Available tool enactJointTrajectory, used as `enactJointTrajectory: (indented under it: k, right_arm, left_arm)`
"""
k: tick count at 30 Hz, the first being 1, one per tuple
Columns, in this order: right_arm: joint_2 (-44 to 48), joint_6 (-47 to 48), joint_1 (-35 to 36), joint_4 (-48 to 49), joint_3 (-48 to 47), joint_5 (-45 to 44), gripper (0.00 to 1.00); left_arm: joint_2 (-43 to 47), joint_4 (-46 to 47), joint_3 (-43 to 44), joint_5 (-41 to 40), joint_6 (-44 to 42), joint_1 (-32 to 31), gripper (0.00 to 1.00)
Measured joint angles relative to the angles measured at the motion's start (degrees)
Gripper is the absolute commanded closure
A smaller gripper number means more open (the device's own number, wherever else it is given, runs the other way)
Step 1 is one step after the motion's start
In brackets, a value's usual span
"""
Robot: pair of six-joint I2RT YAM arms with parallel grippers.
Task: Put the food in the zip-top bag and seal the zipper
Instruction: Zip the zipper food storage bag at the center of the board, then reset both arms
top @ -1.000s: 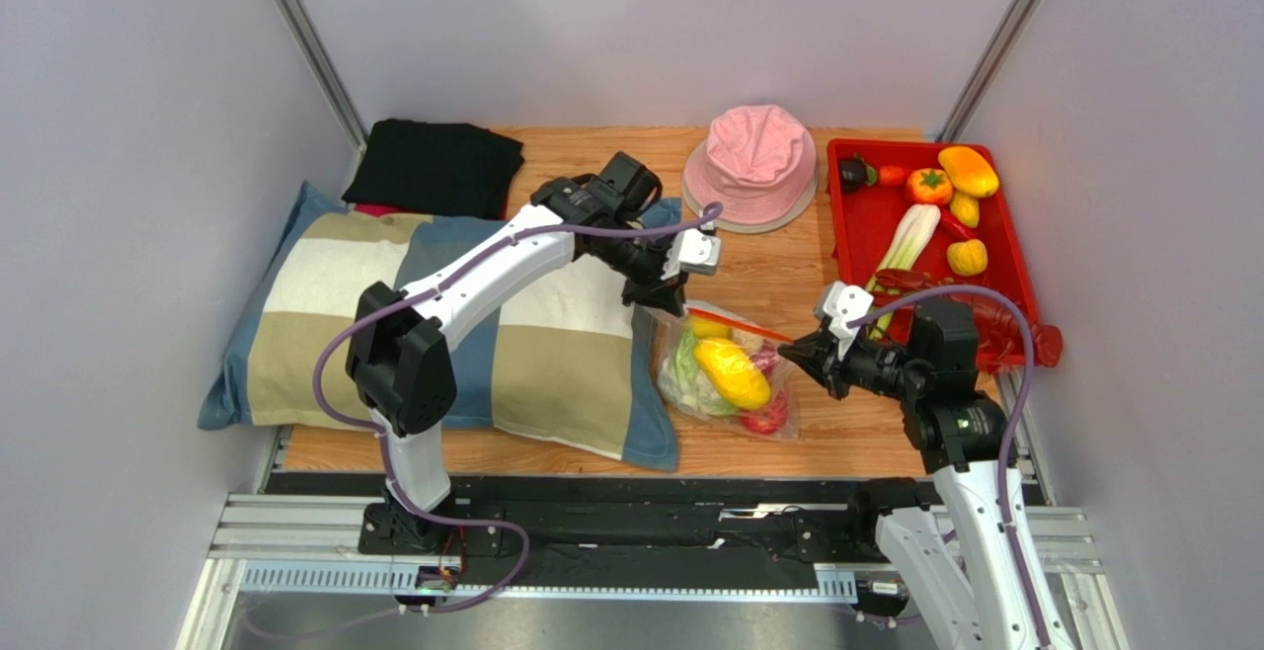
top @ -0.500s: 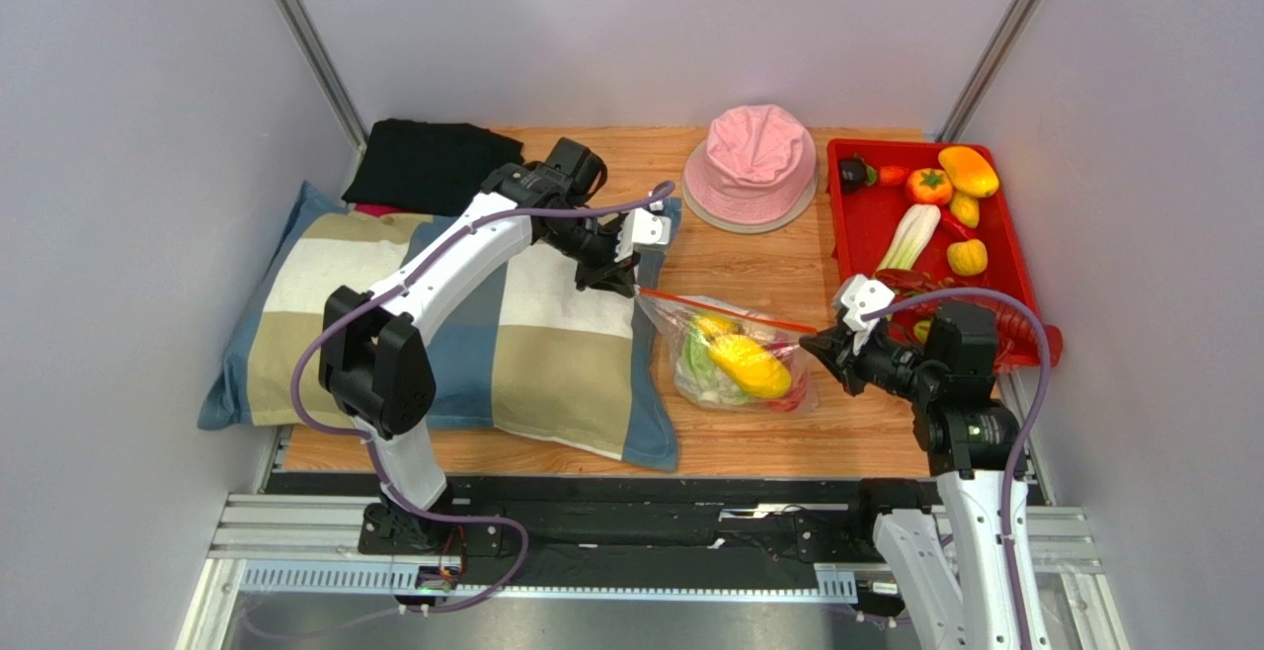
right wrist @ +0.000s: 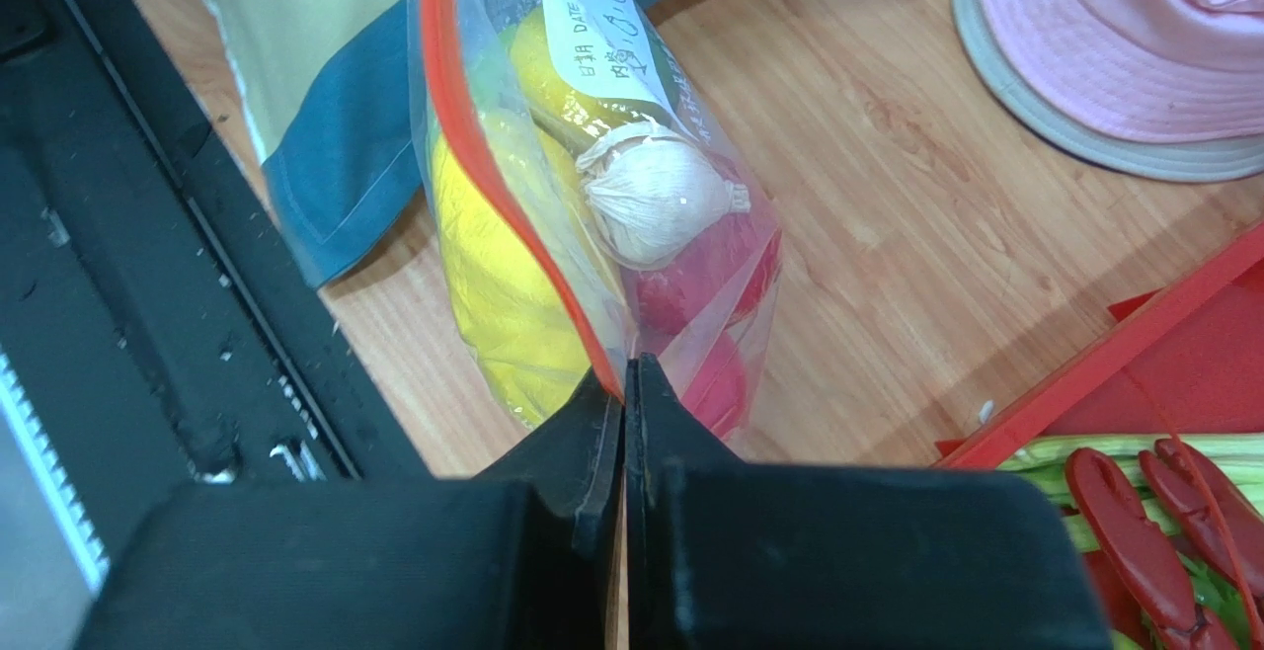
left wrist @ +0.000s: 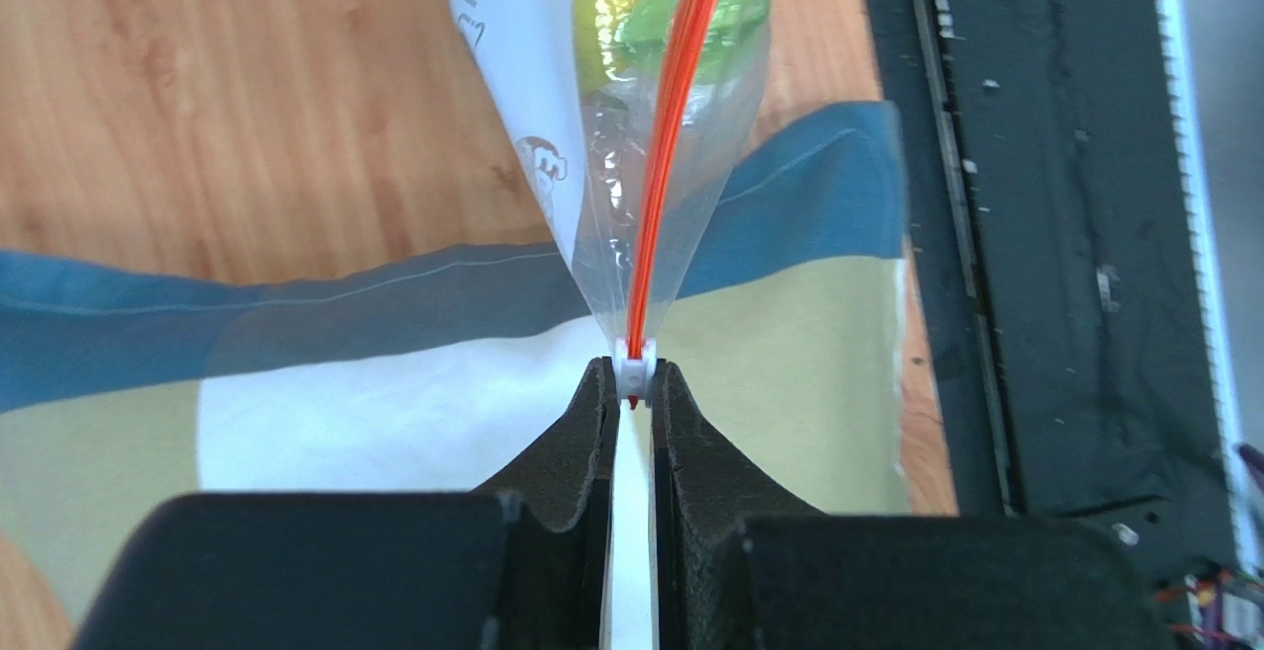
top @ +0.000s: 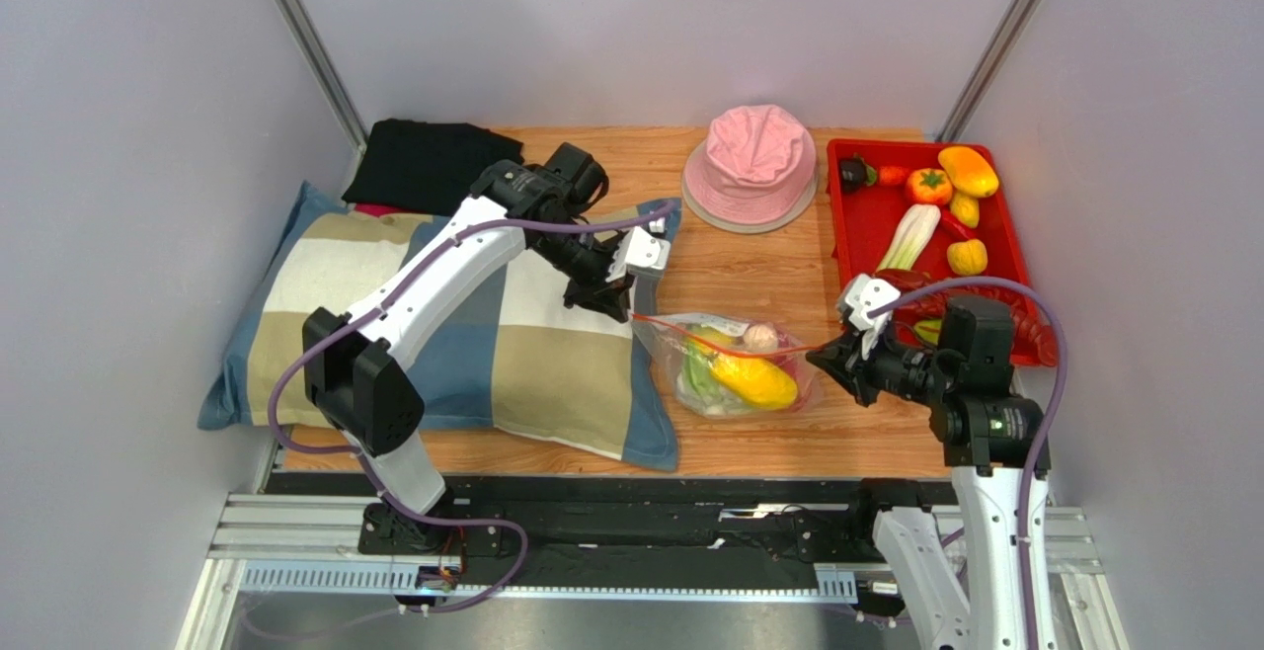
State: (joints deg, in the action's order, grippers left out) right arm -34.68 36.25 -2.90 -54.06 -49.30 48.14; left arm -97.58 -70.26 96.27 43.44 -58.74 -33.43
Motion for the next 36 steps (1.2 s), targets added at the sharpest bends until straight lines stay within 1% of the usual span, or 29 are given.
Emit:
enactJointTrajectory:
  k: [2, 5, 10, 12, 13, 14, 15, 17, 18, 19, 20, 21, 22, 23, 24, 25, 26, 30, 32, 36]
  right_arm:
    - [-0.85, 1.4, -0.15, -3.26, -1.6, 0.37, 1.0]
    - [-3.28, 1.6, -0.2, -4.79, -2.16, -0.57, 1.0]
    - [-15.54, 1.6, -0.2, -4.09, -3.32, -3.08, 1.0]
    - [-21.16, 1.46, -0.2, -2.49, -4.2, -4.15, 1.0]
    - [-23.23, 1.31, -0.2, -1.73, -4.44, -4.79, 0.98]
    - [-25.27, 1.01, -0.22, -1.14, -4.85, -5.49, 0.94]
    - [-27.02, 0.61, -0.22, -0.42, -5.31, -6.08, 0.92]
    - [-29.66, -0.37, -0.22, 1.07, -6.29, -7.08, 0.82]
    - [-30.25, -0.9, -0.2, 1.66, -6.64, -7.5, 0.77]
    - [-30.64, -1.68, -0.22, 2.4, -7.06, -7.96, 0.64]
    - [-30.73, -2.54, -0.24, 3.1, -7.39, -8.57, 0.55]
    - [-30.71, -3.34, -0.26, 3.76, -7.58, -8.98, 0.46]
    - [-30.62, -4.04, -0.31, 4.76, -7.85, -9.49, 0.33]
    - [-30.58, -4.92, -0.31, 5.84, -8.17, -10.05, 0.29]
    - [-30.58, -5.81, -0.31, 6.73, -8.41, -10.49, 0.27]
    - [-30.58, -6.4, -0.33, 7.65, -8.66, -11.02, 0.24]
    - [-30.58, -6.84, -0.37, 8.35, -9.03, -11.5, 0.24]
    - [-30.6, -9.46, -0.98, 9.44, -11.76, -12.35, 0.21]
    - [-30.67, -11.61, -1.4, 10.34, -14.32, -12.5, 0.18]
    - [-31.15, -17.27, -1.68, 13.35, -19.69, -13.09, 0.15]
  left_arm:
    - [0.22, -2.56, 1.14, 0.15, -0.37, -1.29, 0.89]
    - [-0.07, -4.87, 3.65, 0.68, -0.13, -2.4, 0.87]
    - [-4.28, -5.81, 8.24, 0.28, 3.08, -2.38, 0.86]
    - [-6.71, -5.2, 8.41, -0.7, 5.4, -2.05, 0.79]
    - [-8.26, -4.35, 8.48, -1.31, 7.43, -1.84, 0.76]
    - [-9.44, -3.48, 8.52, -1.88, 8.9, -1.64, 0.7]
    - [-10.75, -2.56, 8.79, -2.49, 10.56, -1.42, 0.67]
    - [-13.05, -0.48, 9.88, -3.28, 14.23, -0.81, 0.61]
    - [-13.57, 0.9, 10.19, -3.52, 15.98, -0.55, 0.59]
    - [-13.66, 2.29, 10.21, -3.63, 17.59, -0.39, 0.57]
    - [-13.62, 3.28, 10.21, -3.67, 18.88, -0.2, 0.45]
    - [-13.38, 4.39, 10.21, -3.69, 20.06, -0.07, 0.44]
    - [-12.98, 5.81, 10.19, -3.87, 21.46, 0.11, 0.42]
    - [-12.37, 7.3, 10.19, -4.2, 23.02, 0.2, 0.34]
    - [-11.78, 8.22, 10.19, -4.57, 23.8, 0.26, 0.3]
    - [-10.99, 9.27, 10.19, -4.96, 24.92, 0.35, 0.28]
    - [-10.27, 10.05, 10.21, -5.18, 26.01, 0.52, 0.01]
    - [-8.59, 11.52, 13.7, -5.4, 32.11, 1.79, 0.01]
    - [-8.59, 12.28, 17.62, -5.25, 36.44, 3.41, 0.01]
    - [-8.96, 11.85, 28.02, -5.22, 44.89, 8.35, 0.01]
